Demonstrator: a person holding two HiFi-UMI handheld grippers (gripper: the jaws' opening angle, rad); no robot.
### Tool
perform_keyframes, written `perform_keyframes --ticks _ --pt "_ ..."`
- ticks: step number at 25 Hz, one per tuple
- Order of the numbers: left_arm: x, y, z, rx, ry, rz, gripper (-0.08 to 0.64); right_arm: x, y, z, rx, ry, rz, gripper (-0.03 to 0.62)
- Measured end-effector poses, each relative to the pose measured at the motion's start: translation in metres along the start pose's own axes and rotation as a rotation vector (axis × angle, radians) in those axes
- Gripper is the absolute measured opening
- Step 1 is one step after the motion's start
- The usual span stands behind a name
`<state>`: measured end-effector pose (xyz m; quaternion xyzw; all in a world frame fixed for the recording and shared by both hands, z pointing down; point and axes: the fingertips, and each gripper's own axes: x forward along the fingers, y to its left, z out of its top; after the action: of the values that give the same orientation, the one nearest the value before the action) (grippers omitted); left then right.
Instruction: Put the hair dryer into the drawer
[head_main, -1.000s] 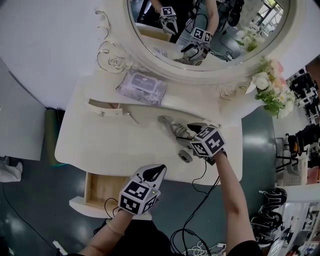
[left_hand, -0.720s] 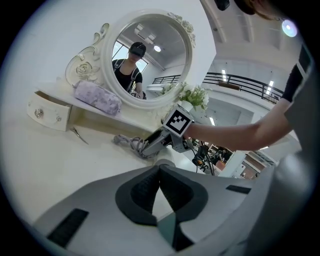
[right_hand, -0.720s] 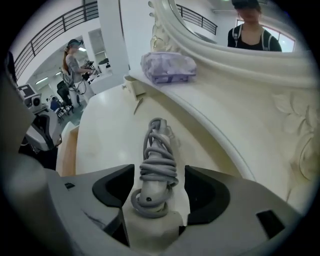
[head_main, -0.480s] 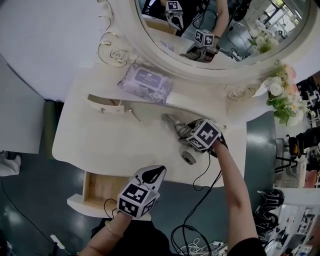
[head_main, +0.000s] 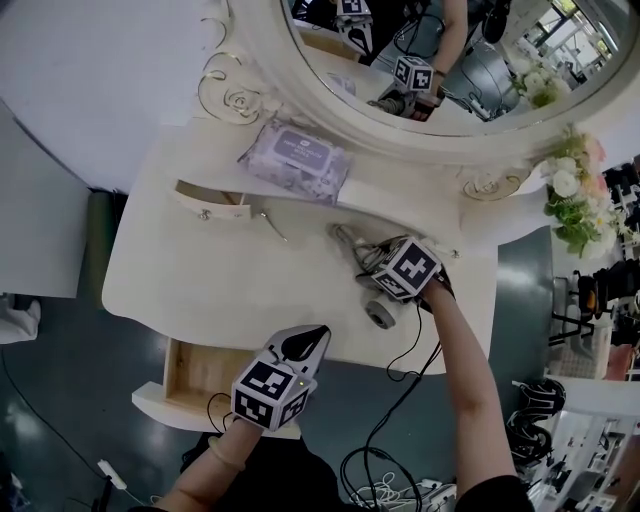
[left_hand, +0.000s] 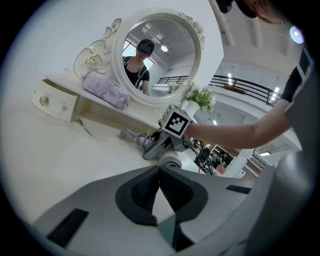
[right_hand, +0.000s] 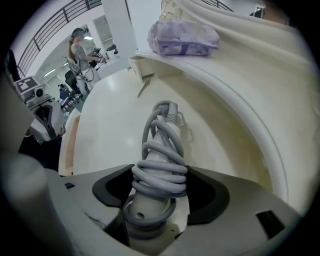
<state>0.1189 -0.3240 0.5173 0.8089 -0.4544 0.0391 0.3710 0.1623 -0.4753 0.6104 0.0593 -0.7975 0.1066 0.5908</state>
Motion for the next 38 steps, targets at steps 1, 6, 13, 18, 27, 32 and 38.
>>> perform_keyframes --ticks 1,6,13,18,27,32,38 --pt "0.000 0.000 -0.001 -0.002 0.002 -0.001 0.000 0.000 0.000 0.000 0.002 0.000 0.000 0.310" --pt "0.002 -0.006 -0.006 -0.003 0.014 -0.010 0.000 0.000 0.001 0.001 0.007 -0.003 0.004 0.296" --pt "-0.002 -0.011 -0.011 0.004 0.015 -0.013 0.000 0.000 0.004 0.001 0.017 -0.006 -0.003 0.264" --pt "-0.012 -0.009 -0.014 0.005 0.009 0.003 0.000 0.000 0.004 0.001 0.019 -0.007 -0.002 0.260" --pt "-0.033 -0.006 -0.020 0.009 0.008 0.025 0.000 -0.005 0.004 -0.004 0.022 0.022 -0.023 0.253" --pt "-0.041 -0.008 -0.023 0.009 0.004 0.024 0.000 -0.016 0.003 -0.011 0.047 0.017 -0.048 0.253" --pt "-0.048 -0.017 -0.027 0.025 0.006 0.005 0.000 -0.029 0.013 -0.019 0.068 0.008 -0.059 0.253"
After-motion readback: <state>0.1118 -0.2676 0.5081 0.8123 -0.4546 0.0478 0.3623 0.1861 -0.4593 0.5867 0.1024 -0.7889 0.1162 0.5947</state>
